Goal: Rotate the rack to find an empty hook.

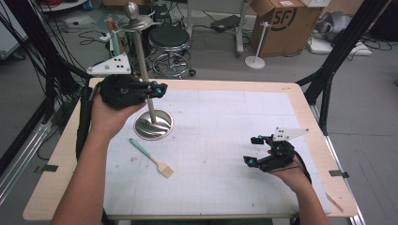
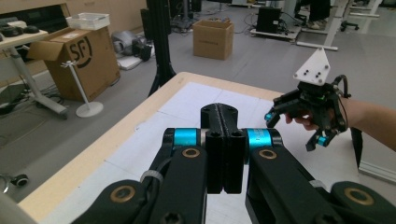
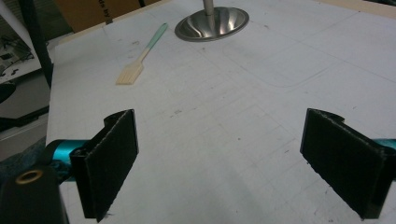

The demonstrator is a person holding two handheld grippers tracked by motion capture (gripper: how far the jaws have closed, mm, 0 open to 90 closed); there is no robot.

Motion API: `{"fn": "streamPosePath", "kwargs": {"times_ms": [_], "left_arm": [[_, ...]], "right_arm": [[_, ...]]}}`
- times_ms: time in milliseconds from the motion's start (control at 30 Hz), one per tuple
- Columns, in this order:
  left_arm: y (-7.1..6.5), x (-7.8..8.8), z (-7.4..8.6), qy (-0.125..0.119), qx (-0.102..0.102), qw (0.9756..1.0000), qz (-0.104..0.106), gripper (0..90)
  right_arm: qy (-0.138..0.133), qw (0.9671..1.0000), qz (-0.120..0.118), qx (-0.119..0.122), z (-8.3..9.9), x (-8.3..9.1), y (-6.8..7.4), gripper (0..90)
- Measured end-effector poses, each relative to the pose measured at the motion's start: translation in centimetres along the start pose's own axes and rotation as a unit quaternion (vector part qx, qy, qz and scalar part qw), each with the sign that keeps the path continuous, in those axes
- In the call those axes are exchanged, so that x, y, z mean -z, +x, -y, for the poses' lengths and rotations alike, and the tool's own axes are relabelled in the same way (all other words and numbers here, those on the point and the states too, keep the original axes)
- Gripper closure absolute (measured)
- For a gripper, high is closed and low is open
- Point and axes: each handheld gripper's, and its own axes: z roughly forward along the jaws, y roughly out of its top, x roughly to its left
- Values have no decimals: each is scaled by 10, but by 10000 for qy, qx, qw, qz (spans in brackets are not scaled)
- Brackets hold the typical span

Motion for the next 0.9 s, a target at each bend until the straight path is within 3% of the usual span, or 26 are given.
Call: {"fn": "streamPosePath", "kwargs": {"times_ms": [200, 433, 533, 900], "left_arm": [[9, 4, -16, 32, 33, 10000, 12, 898], [18, 17, -32, -80, 41, 9998, 201, 898], [22, 25, -38, -86, 11, 9999, 118, 897], [43, 51, -37, -599, 210, 9980, 28, 897]], "right_arm": [[42, 10000, -25, -11, 0, -2, 0, 111], [23, 10000, -12, -45, 1, -1, -1, 112], [22, 10000, -13, -52, 1, -1, -1, 112], [44, 10000, 3, -44, 1, -2, -1, 112]]}}
